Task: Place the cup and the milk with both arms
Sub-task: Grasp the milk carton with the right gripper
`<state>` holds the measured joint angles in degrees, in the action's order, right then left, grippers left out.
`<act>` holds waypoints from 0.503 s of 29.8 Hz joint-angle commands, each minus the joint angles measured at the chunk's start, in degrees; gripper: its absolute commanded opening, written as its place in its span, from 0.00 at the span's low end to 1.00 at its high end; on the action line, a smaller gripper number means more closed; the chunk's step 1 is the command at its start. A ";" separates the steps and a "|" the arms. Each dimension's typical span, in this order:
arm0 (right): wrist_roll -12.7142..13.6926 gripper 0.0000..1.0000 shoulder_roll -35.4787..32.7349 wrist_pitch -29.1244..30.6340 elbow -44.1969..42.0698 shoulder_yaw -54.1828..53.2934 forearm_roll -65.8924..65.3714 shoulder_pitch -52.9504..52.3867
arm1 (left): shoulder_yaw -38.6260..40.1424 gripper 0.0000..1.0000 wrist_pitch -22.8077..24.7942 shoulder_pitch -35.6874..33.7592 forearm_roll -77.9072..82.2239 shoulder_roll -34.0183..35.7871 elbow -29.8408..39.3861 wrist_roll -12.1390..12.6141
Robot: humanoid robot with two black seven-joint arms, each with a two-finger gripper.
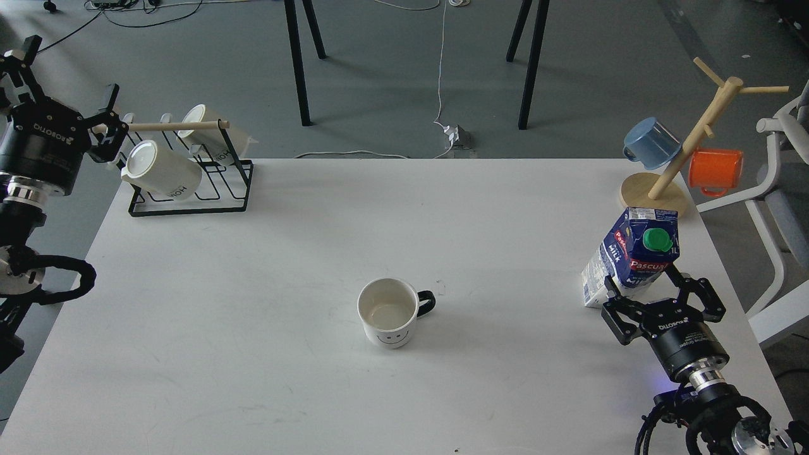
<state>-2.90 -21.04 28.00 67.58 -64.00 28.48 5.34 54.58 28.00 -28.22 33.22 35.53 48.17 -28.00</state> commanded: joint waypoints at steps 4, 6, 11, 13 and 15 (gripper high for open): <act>-0.09 0.97 0.91 0.00 0.00 -0.07 0.00 -0.24 | 0.00 0.99 0.00 0.00 0.09 -0.19 -0.88 0.00; -0.09 0.93 0.91 0.00 0.00 0.01 0.00 -0.24 | -0.08 0.99 0.00 0.00 0.09 -0.19 -1.58 0.00; -0.27 0.60 0.91 0.00 0.09 -0.08 -0.09 -0.15 | -0.17 0.99 0.00 0.00 0.09 -0.55 -2.03 0.00; -0.18 0.53 0.91 0.00 0.09 -0.08 -0.09 -0.15 | -0.17 0.99 0.00 0.00 0.09 -0.63 -2.03 0.00; -0.27 0.47 0.91 0.00 0.18 -0.08 -0.09 -0.15 | -0.17 0.99 0.00 -0.08 0.00 -0.63 -2.03 0.00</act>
<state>-3.10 -20.13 28.00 67.61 -64.07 28.39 5.17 54.41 28.00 -28.21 33.32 34.94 46.15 -28.00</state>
